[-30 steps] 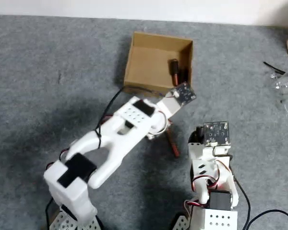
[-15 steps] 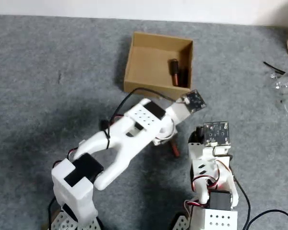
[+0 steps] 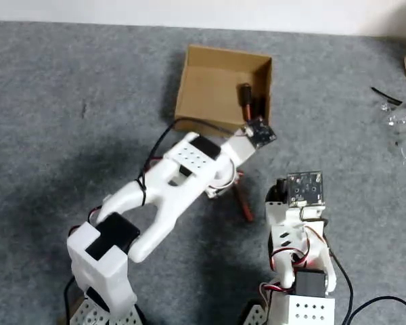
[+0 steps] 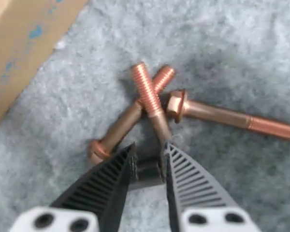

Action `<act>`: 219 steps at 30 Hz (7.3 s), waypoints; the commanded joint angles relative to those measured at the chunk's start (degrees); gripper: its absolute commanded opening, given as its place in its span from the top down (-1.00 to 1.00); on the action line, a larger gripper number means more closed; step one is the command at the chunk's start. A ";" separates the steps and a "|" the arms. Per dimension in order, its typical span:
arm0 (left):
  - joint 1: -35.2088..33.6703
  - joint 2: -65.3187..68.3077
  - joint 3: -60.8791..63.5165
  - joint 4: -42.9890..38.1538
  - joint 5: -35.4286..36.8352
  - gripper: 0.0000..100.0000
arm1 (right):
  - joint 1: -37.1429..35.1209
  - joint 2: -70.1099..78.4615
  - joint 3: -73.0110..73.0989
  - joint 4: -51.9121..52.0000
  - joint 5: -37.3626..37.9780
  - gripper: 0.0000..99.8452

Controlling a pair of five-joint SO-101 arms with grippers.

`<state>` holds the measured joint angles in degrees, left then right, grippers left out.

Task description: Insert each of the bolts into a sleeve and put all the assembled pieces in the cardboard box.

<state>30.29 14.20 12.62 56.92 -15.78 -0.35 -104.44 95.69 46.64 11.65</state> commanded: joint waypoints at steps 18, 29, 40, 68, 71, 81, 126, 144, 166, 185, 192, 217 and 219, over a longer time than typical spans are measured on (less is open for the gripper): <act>4.00 -1.10 0.48 1.14 -0.09 0.79 | 0.75 -0.84 3.12 -2.59 1.05 0.99; 5.14 -2.24 -0.92 2.64 2.55 0.79 | 0.75 -0.84 3.12 -3.65 1.05 0.99; 2.07 1.45 -3.12 2.29 9.41 0.79 | 0.75 -0.84 3.21 -3.65 1.05 0.99; 0.04 8.48 -13.76 7.82 5.36 0.99 | 0.75 -0.84 4.26 -3.74 3.25 0.99; 1.01 2.24 -13.49 11.34 5.19 0.99 | 0.75 -0.84 4.35 -3.82 3.25 0.99; 0.92 -17.27 -7.96 20.66 1.05 0.99 | 0.75 -0.84 4.44 -5.14 3.25 0.99; -31.78 -53.93 50.51 2.99 -51.87 0.59 | 0.75 -0.84 4.53 -5.23 3.34 0.99; -34.86 -54.02 43.91 8.79 60.57 0.60 | 0.75 -0.84 4.53 -5.32 3.34 0.99; -34.68 -53.93 63.69 -5.80 73.05 0.60 | 0.75 -0.84 4.53 -5.32 3.34 0.99; -24.13 -53.76 35.56 30.51 63.21 0.59 | 0.75 -0.84 4.53 -5.32 3.34 0.99; -18.95 -53.67 35.56 32.88 32.18 0.59 | 0.84 -0.84 4.53 -5.23 3.34 0.99; -7.43 -53.58 52.26 16.35 8.00 0.60 | 0.84 -0.84 4.53 -5.23 3.34 0.99; -7.43 -53.58 53.41 14.95 8.00 0.60 | 0.84 -0.84 4.53 -5.23 3.34 0.99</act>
<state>21.85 -38.73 65.01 74.42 -7.25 -0.35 -104.44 95.69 43.82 14.20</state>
